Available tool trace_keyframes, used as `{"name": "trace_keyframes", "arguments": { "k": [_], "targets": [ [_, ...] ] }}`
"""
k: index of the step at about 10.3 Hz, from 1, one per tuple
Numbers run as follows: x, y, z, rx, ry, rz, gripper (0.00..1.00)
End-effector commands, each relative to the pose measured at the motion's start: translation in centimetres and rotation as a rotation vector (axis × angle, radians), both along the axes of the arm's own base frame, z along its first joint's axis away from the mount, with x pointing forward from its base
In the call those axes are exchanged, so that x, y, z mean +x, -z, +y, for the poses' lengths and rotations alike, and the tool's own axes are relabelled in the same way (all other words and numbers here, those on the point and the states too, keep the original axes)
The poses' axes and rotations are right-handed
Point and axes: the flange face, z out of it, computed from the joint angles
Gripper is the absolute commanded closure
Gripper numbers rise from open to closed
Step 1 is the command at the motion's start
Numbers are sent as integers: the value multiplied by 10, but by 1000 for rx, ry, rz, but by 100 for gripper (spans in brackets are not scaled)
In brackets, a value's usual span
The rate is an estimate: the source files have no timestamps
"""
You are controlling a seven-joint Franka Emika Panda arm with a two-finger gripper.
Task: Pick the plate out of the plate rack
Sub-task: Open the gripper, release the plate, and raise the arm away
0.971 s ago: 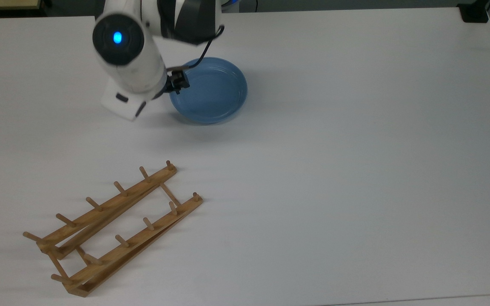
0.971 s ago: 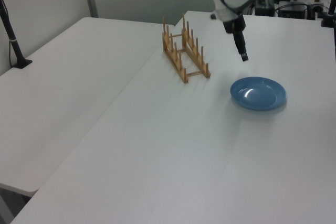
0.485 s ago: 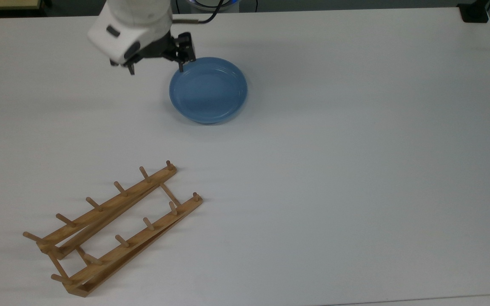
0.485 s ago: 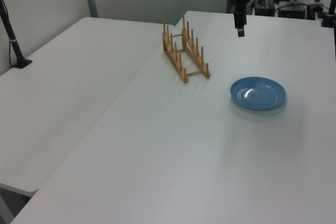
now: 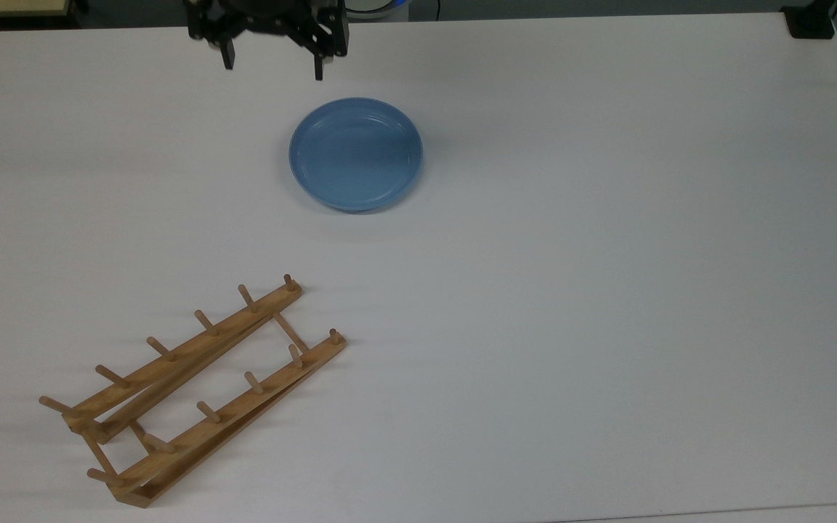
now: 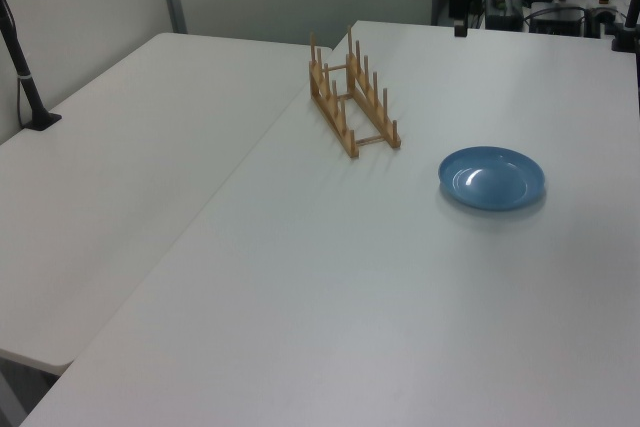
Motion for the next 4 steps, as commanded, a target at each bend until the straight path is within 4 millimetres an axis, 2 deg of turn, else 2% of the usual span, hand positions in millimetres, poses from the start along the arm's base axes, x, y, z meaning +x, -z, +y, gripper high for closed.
{"name": "trace_keyframes", "arguments": {
  "k": [1, 4],
  "targets": [
    [-20, -10, -2, -6, 46, -46, 0],
    [-22, -15, -9, 0, 60, -21, 0]
  ]
}}
